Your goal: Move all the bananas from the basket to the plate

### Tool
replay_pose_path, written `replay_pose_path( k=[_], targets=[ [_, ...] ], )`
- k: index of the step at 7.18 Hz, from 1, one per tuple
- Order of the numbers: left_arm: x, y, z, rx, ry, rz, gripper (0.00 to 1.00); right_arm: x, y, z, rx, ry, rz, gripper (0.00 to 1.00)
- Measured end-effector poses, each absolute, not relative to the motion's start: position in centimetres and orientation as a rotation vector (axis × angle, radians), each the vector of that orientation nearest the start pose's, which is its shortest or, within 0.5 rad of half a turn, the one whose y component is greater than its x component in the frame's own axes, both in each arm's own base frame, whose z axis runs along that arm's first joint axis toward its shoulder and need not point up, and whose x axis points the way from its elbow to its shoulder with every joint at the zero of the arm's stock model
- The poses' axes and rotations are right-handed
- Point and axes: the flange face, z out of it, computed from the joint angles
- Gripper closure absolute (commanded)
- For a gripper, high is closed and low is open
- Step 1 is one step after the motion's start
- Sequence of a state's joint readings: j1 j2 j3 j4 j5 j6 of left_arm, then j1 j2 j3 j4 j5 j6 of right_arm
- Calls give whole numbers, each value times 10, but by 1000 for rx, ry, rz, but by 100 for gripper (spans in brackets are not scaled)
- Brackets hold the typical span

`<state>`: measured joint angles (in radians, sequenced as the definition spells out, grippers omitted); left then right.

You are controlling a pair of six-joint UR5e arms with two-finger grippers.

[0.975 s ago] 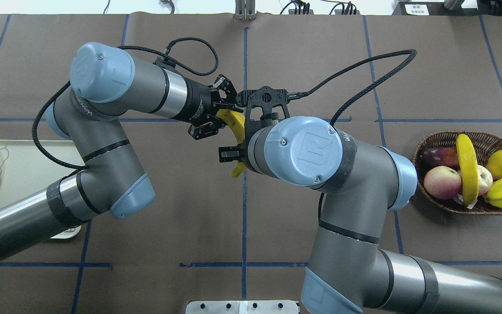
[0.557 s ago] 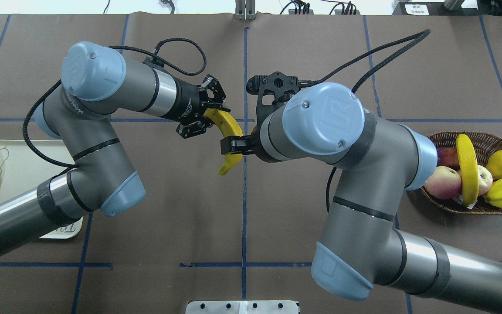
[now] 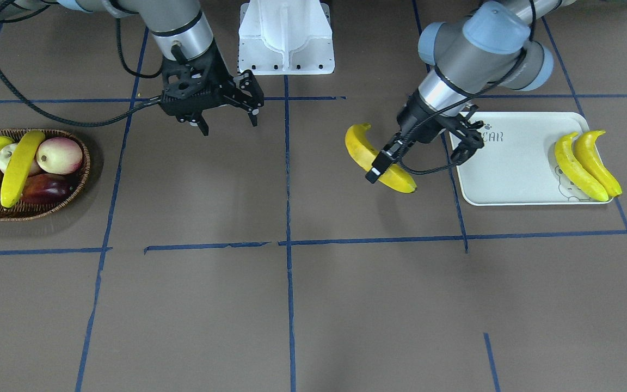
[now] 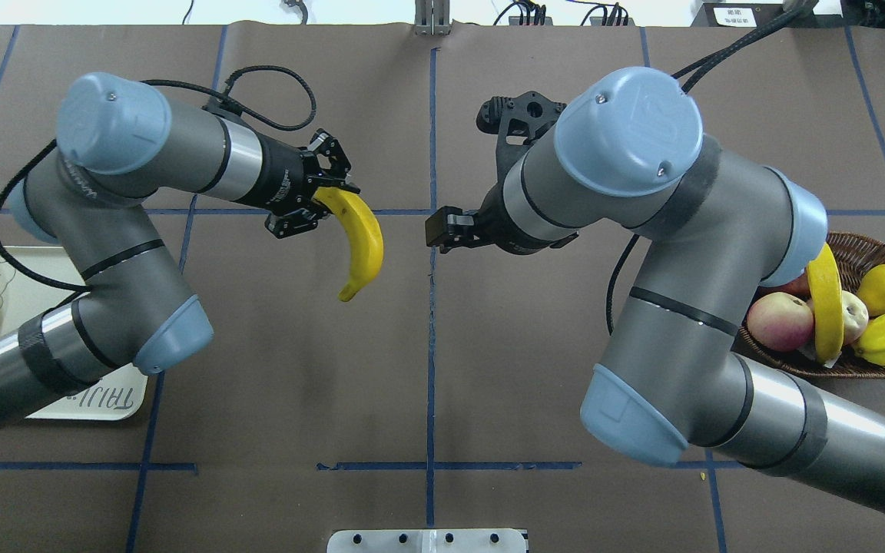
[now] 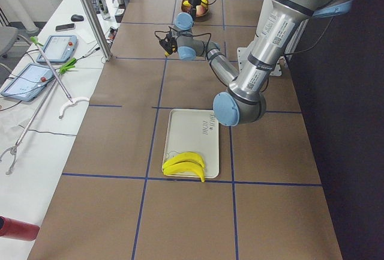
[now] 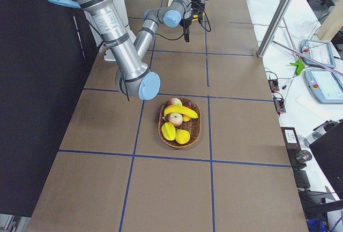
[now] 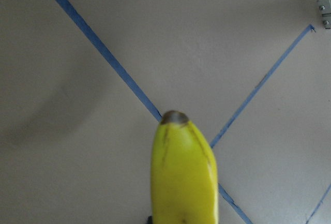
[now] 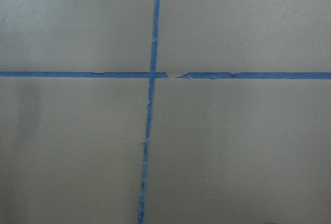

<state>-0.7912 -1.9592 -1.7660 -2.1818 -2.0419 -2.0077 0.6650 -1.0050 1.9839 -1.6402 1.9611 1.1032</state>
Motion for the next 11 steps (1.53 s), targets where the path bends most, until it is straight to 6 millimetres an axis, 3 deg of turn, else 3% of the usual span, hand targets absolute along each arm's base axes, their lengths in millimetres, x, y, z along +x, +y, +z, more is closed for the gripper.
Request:
replay_pose_path(
  k=[1, 3, 5, 6, 7, 8, 9, 11],
  targets=[
    [335, -490, 323, -168, 1206, -742, 100, -378, -437, 196, 182, -914, -33, 1],
    [290, -463, 412, -92, 1078, -621, 100, -344, -444, 228, 193, -817, -118, 1],
    [248, -440, 496, -43, 943, -511, 97, -323, -452, 254, 196, -755, -168, 1],
    [228, -441, 530, -22, 887, -481, 94, -314, -455, 267, 198, -733, -187, 1],
    [215, -445, 561, -12, 839, -469, 71, -305, -458, 280, 199, -714, -205, 1],
    [205, -450, 581, -10, 809, -473, 28, -297, -460, 289, 199, -702, -220, 1],
    [197, -451, 592, -10, 794, -481, 1, -293, -461, 296, 195, -697, -226, 1],
    [180, -455, 594, 5, 797, -474, 1, -284, -463, 304, 192, -688, -226, 1]
  ],
)
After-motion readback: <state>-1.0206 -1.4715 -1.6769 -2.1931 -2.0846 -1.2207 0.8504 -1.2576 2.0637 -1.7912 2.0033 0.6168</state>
